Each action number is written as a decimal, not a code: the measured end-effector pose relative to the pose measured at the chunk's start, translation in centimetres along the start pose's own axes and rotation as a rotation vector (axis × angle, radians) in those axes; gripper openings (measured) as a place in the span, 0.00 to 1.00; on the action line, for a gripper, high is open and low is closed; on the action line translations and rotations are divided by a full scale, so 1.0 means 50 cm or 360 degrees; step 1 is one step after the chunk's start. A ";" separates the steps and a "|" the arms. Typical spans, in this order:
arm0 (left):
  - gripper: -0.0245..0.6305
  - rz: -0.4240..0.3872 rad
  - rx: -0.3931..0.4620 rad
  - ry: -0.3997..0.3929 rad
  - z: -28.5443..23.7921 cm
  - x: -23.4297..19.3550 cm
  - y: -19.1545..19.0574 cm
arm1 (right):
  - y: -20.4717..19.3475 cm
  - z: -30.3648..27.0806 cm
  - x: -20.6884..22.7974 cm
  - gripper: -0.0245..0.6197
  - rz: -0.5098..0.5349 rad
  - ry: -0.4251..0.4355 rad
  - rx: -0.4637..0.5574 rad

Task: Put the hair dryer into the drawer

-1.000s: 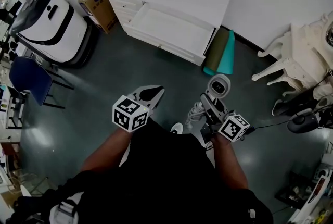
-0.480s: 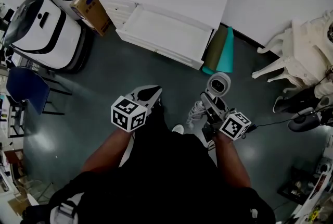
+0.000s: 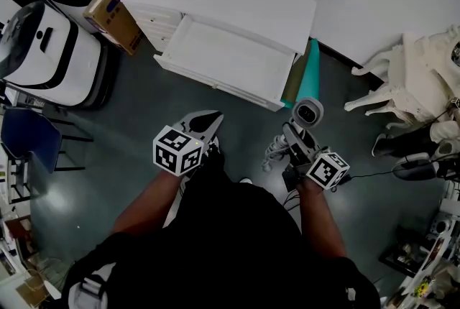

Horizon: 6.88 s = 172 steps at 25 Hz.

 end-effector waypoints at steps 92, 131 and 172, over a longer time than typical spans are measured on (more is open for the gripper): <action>0.05 0.0464 -0.0253 0.0283 -0.080 -0.428 0.114 | 0.114 -0.849 0.484 0.38 0.2095 -0.0708 -0.1990; 0.05 -0.0160 0.0023 -0.0134 -0.052 -0.309 0.211 | 0.212 -0.410 -0.068 0.08 0.0593 -0.0215 -0.0235; 0.05 -0.0121 0.0212 0.0089 -0.078 0.137 0.144 | 0.158 0.006 0.001 0.08 0.0649 -0.0008 -0.0249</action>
Point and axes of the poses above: the fingertips, and each gripper's own axes: z backward along the fingers, x to its right, y out of its top, the point moved 10 cm from there along z, backward along the fingers, and after that the axes turned 13 degrees about -x, right-handed, at the moved point
